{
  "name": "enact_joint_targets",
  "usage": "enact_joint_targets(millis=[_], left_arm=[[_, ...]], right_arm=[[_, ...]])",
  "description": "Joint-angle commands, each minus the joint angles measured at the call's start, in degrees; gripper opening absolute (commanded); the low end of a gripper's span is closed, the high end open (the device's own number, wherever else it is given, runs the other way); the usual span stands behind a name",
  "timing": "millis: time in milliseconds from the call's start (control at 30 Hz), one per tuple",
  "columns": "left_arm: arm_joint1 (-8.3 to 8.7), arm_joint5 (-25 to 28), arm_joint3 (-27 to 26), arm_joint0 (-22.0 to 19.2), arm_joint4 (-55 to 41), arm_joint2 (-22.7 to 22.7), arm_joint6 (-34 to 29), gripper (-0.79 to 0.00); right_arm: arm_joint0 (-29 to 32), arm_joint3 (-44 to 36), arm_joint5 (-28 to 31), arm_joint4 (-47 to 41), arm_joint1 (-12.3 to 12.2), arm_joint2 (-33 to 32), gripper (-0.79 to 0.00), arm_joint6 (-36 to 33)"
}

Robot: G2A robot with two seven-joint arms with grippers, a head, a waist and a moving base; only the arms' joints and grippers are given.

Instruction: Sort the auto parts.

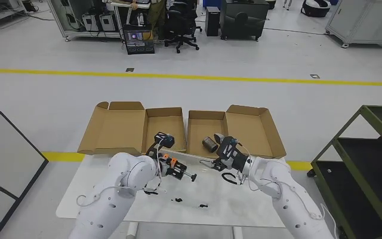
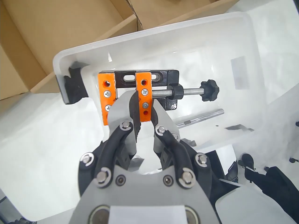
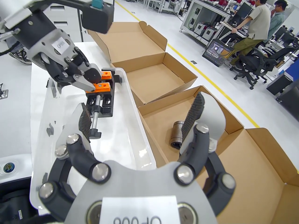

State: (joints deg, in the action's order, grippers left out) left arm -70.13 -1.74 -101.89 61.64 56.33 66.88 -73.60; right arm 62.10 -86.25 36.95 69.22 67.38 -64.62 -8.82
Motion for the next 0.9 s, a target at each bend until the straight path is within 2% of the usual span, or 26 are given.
enact_joint_targets(millis=[0, 133, 200, 300, 500, 667, 867], left_arm=[[0.43, 0.58, -2.90, 1.41, -0.33, 2.50, 0.47, -0.785], [0.93, 2.02, -5.12, 0.56, -1.34, 5.79, 0.44, -0.785], [0.90, 2.33, -3.62, -1.81, -1.83, 5.87, 0.00, -0.785], [0.51, 2.60, 2.14, -7.44, -2.61, 4.31, 0.24, -0.785], [-1.38, 2.60, 17.79, -20.11, -5.03, -2.53, 2.79, -0.785], [-3.87, 2.22, 34.37, -30.00, -8.49, -8.45, 6.64, -0.785], [-7.05, 3.21, 52.62, -37.73, -13.48, -13.58, 10.80, -0.785]], right_arm=[[0.08, -0.09, -0.03, 0.06, -0.01, 0.02, 0.000, 0.21], [0.63, -0.59, 0.16, 0.47, -0.16, -0.34, 0.000, 0.88], [1.25, -1.08, 0.34, 0.66, -0.30, -0.81, 0.000, 1.55], [2.48, -1.99, 1.40, 0.79, -0.65, -2.02, 0.000, 2.92], [2.48, -1.99, 1.40, 0.79, -0.65, -2.02, 0.000, 2.92], [2.48, -1.99, 1.40, 0.79, -0.65, -2.02, 0.000, 2.92], [2.48, -1.99, 1.40, 0.79, -0.65, -2.02, 0.000, 2.92]])
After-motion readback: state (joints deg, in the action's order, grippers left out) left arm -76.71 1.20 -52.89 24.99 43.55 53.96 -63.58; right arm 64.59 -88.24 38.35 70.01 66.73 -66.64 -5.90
